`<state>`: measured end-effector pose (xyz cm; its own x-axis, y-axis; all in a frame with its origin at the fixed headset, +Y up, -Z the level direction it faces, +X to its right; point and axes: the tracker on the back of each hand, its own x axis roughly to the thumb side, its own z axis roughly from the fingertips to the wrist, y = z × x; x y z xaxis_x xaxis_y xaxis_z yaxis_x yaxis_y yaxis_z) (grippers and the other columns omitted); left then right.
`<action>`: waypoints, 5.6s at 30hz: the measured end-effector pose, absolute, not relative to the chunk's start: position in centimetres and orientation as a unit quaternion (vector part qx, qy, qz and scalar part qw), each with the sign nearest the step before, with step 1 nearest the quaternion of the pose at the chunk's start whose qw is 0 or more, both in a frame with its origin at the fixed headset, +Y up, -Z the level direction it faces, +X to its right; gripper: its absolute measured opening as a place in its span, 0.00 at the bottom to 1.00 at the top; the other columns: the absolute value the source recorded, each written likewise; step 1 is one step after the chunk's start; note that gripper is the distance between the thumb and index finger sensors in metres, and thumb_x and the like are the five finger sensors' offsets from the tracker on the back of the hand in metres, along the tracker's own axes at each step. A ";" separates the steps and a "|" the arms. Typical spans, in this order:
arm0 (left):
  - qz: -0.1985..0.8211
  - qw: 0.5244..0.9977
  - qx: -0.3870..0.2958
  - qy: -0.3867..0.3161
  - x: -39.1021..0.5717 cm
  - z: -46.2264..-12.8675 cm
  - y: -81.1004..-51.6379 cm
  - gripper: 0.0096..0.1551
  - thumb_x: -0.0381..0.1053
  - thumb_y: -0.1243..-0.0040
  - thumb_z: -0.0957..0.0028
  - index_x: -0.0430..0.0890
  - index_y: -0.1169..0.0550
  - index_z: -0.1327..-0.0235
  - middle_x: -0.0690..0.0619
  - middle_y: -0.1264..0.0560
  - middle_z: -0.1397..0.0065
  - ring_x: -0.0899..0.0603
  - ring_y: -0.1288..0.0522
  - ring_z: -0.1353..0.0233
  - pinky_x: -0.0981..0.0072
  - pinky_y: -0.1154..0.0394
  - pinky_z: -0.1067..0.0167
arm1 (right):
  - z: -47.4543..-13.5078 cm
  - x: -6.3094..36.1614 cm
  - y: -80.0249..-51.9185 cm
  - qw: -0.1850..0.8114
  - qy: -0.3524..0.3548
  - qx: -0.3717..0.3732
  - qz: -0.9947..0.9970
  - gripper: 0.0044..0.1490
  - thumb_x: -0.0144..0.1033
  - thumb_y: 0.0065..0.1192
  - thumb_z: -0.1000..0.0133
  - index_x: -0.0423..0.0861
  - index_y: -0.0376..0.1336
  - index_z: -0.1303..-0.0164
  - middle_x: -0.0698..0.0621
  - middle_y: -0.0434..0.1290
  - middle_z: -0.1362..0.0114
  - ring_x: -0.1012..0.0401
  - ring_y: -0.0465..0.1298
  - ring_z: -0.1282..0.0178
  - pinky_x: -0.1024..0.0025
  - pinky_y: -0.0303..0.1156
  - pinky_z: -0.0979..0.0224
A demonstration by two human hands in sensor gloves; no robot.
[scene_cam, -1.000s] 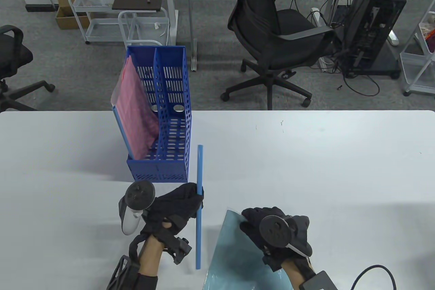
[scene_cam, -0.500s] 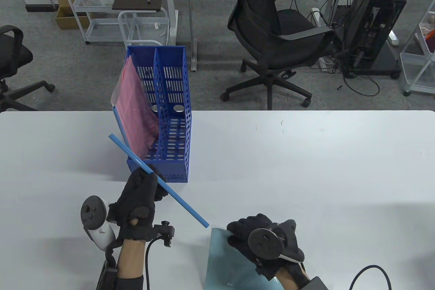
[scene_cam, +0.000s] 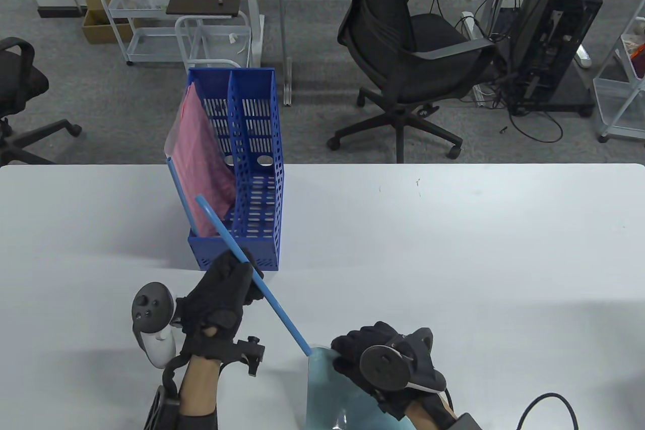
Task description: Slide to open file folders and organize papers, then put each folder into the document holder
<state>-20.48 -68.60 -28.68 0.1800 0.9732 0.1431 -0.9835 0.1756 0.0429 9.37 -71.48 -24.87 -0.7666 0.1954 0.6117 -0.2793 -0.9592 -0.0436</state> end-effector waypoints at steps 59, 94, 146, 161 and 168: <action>0.377 0.833 -0.362 -0.180 -10.4 -27.5 -76.3 0.40 0.63 0.33 0.51 0.49 0.27 0.27 0.46 0.22 0.31 0.40 0.15 0.41 0.48 0.20 0.42 | -29.6 18.3 -71.6 0.361 -0.047 0.050 0.930 0.25 0.50 0.70 0.59 0.53 0.77 0.55 0.56 0.86 0.60 0.62 0.83 0.67 0.61 0.81 0.46; 0.635 0.694 0.336 -0.054 -23.7 -28.1 -64.7 0.32 0.48 0.40 0.47 0.66 0.28 0.27 0.52 0.26 0.23 0.41 0.20 0.25 0.51 0.22 0.30 | -29.8 16.8 -75.5 0.095 0.062 0.058 0.992 0.65 0.71 0.58 0.59 0.52 0.34 0.24 0.44 0.35 0.14 0.37 0.41 0.16 0.36 0.43 0.20; 0.628 0.756 0.148 0.109 -21.4 -41.9 -71.1 0.45 0.59 0.36 0.48 0.70 0.45 0.20 0.60 0.38 0.14 0.47 0.34 0.14 0.54 0.38 0.18 | -29.3 14.4 -77.0 0.079 0.097 0.108 0.986 0.62 0.70 0.58 0.58 0.52 0.36 0.23 0.43 0.37 0.14 0.37 0.44 0.16 0.36 0.44 0.21; 0.467 0.861 0.201 0.006 -22.4 -32.2 -65.6 0.48 0.62 0.40 0.48 0.59 0.47 0.17 0.53 0.46 0.12 0.41 0.42 0.13 0.48 0.43 0.19 | -29.8 14.6 -77.4 0.035 0.083 0.073 0.993 0.63 0.70 0.59 0.59 0.53 0.36 0.23 0.45 0.36 0.14 0.39 0.42 0.15 0.38 0.42 0.19; 0.258 0.960 0.100 -0.043 -20.1 -27.1 -68.9 0.48 0.66 0.43 0.48 0.59 0.47 0.16 0.55 0.47 0.11 0.42 0.44 0.11 0.51 0.44 0.18 | -30.0 15.3 -77.0 0.009 0.053 0.045 0.998 0.64 0.71 0.59 0.60 0.54 0.35 0.23 0.46 0.36 0.14 0.41 0.42 0.15 0.39 0.42 0.19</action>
